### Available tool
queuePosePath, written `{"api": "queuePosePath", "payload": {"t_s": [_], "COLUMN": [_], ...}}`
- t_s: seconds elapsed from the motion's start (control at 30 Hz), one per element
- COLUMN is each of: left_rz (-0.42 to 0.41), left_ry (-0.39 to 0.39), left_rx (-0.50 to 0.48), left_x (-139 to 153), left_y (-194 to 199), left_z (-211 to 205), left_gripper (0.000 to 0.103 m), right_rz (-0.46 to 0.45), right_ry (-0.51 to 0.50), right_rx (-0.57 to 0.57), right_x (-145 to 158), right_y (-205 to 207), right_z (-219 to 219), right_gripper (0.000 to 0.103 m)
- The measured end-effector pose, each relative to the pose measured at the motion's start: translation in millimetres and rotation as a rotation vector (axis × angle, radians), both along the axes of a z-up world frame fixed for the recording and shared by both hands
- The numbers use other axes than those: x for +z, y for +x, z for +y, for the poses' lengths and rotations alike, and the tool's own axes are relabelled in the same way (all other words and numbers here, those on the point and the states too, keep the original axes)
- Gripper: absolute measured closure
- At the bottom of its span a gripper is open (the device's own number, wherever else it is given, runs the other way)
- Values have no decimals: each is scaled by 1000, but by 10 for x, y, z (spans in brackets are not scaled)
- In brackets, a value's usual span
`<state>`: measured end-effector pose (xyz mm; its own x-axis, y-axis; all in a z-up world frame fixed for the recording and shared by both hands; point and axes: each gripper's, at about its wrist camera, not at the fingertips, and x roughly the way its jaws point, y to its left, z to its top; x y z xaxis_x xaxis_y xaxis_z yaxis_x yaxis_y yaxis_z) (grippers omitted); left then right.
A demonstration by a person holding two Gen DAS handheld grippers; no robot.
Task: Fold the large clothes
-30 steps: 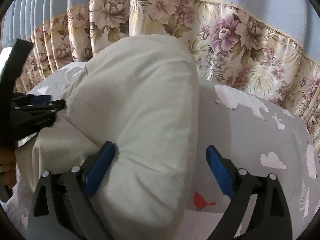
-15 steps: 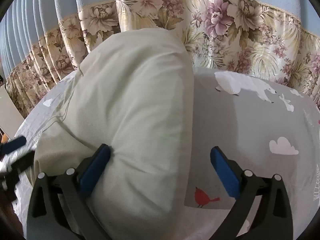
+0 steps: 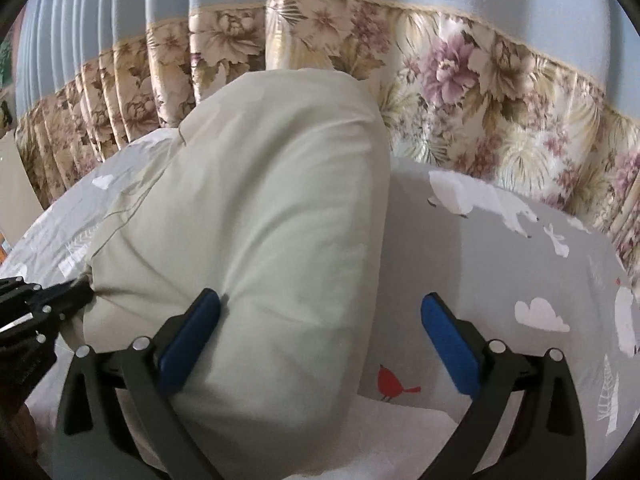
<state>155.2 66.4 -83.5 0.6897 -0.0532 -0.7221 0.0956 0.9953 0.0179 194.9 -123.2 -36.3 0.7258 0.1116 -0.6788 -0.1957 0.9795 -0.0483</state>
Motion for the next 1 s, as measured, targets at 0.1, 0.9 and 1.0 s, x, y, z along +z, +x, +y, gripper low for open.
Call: {"api": "queuePosePath", "payload": {"t_s": [0.1, 0.9, 1.0], "left_rz": [-1, -12, 48], "left_ry": [8, 86, 110], "left_rx": [-8, 152, 184], "left_x": [47, 360, 93], "left_y": [-11, 1967, 2061], "left_z": [-21, -452, -298], "left_gripper": [90, 17, 17], "right_rz": [28, -81, -46], "right_ry": [45, 122, 62], "right_rx": [-18, -145, -110], "right_x": [55, 447, 319], "right_y": [42, 1435, 1578], "right_z": [-61, -298, -167], "right_gripper": [3, 3, 3]}}
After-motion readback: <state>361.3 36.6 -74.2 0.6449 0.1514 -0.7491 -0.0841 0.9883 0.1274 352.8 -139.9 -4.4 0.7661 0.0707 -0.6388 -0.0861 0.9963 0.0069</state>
